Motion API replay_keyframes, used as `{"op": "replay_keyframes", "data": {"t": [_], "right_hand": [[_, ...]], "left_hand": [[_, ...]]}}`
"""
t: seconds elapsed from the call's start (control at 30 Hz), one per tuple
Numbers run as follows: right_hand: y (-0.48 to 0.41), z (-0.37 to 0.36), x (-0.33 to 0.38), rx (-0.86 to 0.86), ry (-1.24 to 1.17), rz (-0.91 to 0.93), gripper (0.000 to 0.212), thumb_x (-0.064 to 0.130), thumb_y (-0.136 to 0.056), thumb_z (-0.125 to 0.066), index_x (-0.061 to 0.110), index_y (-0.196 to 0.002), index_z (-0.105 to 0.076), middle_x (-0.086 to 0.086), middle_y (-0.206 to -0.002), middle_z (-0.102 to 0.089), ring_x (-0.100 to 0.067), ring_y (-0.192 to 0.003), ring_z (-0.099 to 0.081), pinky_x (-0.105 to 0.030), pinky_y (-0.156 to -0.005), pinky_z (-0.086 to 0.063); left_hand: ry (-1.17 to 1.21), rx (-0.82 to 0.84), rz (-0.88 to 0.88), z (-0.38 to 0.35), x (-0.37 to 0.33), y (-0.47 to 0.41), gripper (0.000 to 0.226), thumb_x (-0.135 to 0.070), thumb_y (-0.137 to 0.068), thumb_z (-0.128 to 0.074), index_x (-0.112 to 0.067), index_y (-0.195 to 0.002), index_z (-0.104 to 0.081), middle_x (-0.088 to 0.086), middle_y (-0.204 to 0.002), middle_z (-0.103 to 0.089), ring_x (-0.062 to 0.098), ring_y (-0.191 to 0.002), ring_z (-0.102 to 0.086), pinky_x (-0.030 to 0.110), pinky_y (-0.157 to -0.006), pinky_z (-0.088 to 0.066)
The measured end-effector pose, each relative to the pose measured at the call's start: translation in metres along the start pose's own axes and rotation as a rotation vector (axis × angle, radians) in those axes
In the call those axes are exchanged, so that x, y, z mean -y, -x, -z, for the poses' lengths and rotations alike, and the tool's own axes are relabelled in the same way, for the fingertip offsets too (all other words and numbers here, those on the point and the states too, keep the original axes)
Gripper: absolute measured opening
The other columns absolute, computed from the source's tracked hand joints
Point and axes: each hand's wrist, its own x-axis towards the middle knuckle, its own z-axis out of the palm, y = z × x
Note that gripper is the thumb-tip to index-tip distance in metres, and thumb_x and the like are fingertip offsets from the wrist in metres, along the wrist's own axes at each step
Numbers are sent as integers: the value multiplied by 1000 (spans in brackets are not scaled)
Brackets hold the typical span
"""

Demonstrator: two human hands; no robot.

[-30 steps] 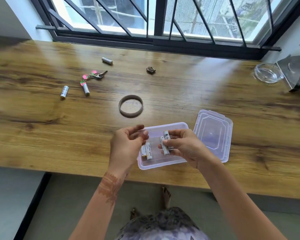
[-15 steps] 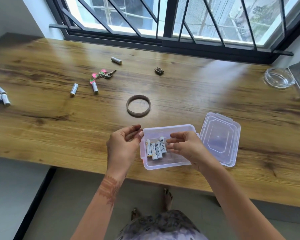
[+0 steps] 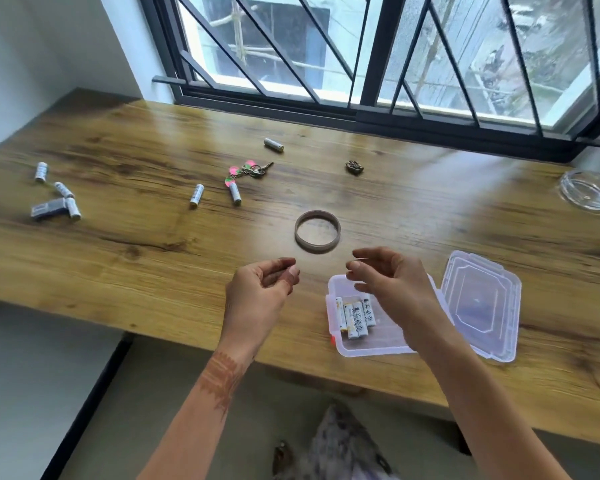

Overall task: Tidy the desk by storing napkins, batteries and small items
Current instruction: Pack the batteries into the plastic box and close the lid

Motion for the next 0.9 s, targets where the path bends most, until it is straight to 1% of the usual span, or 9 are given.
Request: {"op": "replay_keyframes", "data": {"t": [0.1, 0.2, 0.3, 0.4, 0.5, 0.6, 0.73, 0.83, 0.9], "right_hand": [[-15, -20, 22, 29, -20, 40, 12, 9, -85, -63, 14, -97, -65, -8, -88, -71, -17, -83, -68, -31, -79, -55], [-41, -46, 38, 83, -17, 79, 8, 8, -85, -62, 13, -90, -65, -12, -86, -70, -21, -78, -67, -33, -78, -54], [-80, -80, 49, 134, 82, 107, 5, 14, -84, -63, 17, -88, -66, -5, -80, -70, -18, -79, -68, -36, -76, -52], [-120, -119, 54, 159, 174, 150, 2, 17, -82, -65, 19, -83, -63, -6, -80, -67, -23, -82, -66, -36, -71, -51], [-156, -155, 59, 134, 310, 199, 19, 19, -83, -66, 6, -96, -66, -8, -83, -63, -18, -76, -59, -24, -61, -46], [-180, -182, 59, 91, 436, 199, 28, 22, -83, -67, -2, -98, -63, -13, -93, -65, -24, -88, -60, -32, -75, -45], [-203, -208, 48, 71, 593, 199, 32, 27, -83, -67, 1, -98, -56, -13, -97, -60, -28, -92, -56, -35, -72, -44], [-210, -218, 45, 43, 690, 229, 16, 18, -84, -63, 7, -83, -51, -13, -93, -57, -29, -89, -52, -31, -63, -32], [-212, -219, 44, 39, 733, 218, 22, 11, -83, -57, 9, -67, -41, -10, -80, -50, -28, -77, -45, -30, -60, -29]], "left_hand": [[-32, -47, -15, 19, -7, -13, 17, -10, -85, -64, -8, -102, -68, 3, -89, -72, 12, -84, -69, 27, -83, -55], [-101, -111, -49, 41, -14, -39, 11, -12, -86, -64, -11, -95, -69, 1, -85, -71, 13, -84, -69, 30, -82, -55], [-188, -200, -75, 62, -16, -75, 5, -15, -85, -64, -17, -83, -68, 2, -80, -70, 19, -84, -68, 39, -83, -55], [-272, -293, -77, 80, -17, -111, 4, -16, -84, -65, -16, -84, -69, 4, -78, -69, 23, -83, -66, 32, -79, -53], [-364, -355, -39, 95, -18, -146, 11, -18, -83, -66, -11, -90, -70, 6, -88, -71, 21, -85, -64, 25, -77, -48], [-423, -374, 12, 103, -16, -178, 18, -19, -82, -67, -8, -96, -68, 8, -95, -70, 22, -90, -62, 22, -76, -43], [-530, -349, 62, 107, -6, -219, 26, -22, -81, -69, -4, -99, -65, 13, -103, -69, 28, -101, -60, 29, -84, -44], [-654, -345, 72, 103, 1, -240, 34, -28, -80, -69, -2, -100, -63, 17, -108, -65, 32, -106, -56, 33, -88, -43], [-705, -350, 61, 100, 2, -247, 34, -28, -80, -70, 0, -99, -63, 19, -109, -64, 33, -107, -55, 34, -88, -43]]}}
